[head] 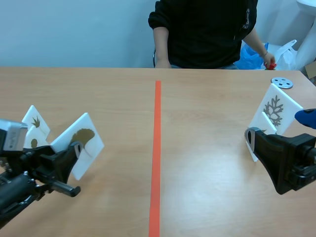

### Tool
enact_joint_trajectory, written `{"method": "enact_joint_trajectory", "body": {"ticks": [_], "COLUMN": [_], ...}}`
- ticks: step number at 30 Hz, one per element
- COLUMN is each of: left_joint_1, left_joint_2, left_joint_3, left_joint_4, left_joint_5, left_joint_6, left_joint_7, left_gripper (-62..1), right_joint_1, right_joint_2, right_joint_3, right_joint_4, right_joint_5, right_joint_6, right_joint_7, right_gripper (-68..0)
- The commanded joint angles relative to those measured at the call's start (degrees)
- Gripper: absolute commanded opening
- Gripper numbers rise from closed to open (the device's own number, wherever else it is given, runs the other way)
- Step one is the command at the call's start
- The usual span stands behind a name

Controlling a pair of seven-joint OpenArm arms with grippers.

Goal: Sort the leaf by its shape. The table is split by an orange tape line. A compound leaf with several leaflets goes to the left side, a simple leaf with one blade goes to the right side. Return to the home posture when a red brick is placed on the table.

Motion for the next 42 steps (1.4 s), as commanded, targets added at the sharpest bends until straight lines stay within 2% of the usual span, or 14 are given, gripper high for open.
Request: {"method": "enact_joint_trajectory", "body": {"ticks": [1,7,16,19,25,32,36,41,42], "left_joint_1": [1.6,6.1,5.9,6.0,5.1,2.2,1.2,1.0,1.0], "left_joint_2": [0.2,0.6,1.4,2.3,4.8,7.0,7.3,7.3,7.3], "left_joint_3": [-1.5,-7.9,-11.4,-12.0,-12.1,-12.1,-12.1,-12.2,-12.2], "left_joint_4": [1.6,1.9,-1.0,-3.9,-9.7,-13.9,-14.6,-14.6,-14.6], "left_joint_5": [-0.2,-0.2,-0.2,-0.2,-0.2,-0.2,-0.1,-0.1,-0.1], "left_joint_6": [-0.4,0.8,8.6,8.7,8.7,8.7,9.4,11.2,11.6], "left_joint_7": [-1.0,-1.1,-1.2,-1.4,-7.5,-10.8,-11.1,-11.2,-11.2], "left_gripper": [-55.4,-55.4,-55.3,-55.2,-55.2,-55.1,-50.4,-49.6,-46.9], "right_joint_1": [0.5,1.2,1.5,1.5,1.5,1.5,1.5,1.5,1.5], "right_joint_2": [0.3,0.3,0.3,0.3,0.3,0.3,0.3,0.3,0.3], "right_joint_3": [0.2,0.2,0.2,0.2,0.2,0.2,0.2,0.2,0.2], "right_joint_4": [0.2,0.2,0.2,0.2,0.2,0.2,0.2,0.2,0.2], "right_joint_5": [0.6,0.6,0.6,0.6,0.6,0.6,0.6,0.6,0.6], "right_joint_6": [-0.2,-0.4,-0.4,-0.4,-0.4,-0.4,-0.4,-0.4,-0.4], "right_joint_7": [0.9,0.9,0.8,0.9,0.9,0.9,0.9,0.9,0.9], "right_gripper": [0.4,0.4,0.4,0.4,0.4,0.4,0.4,0.4,0.4]}}
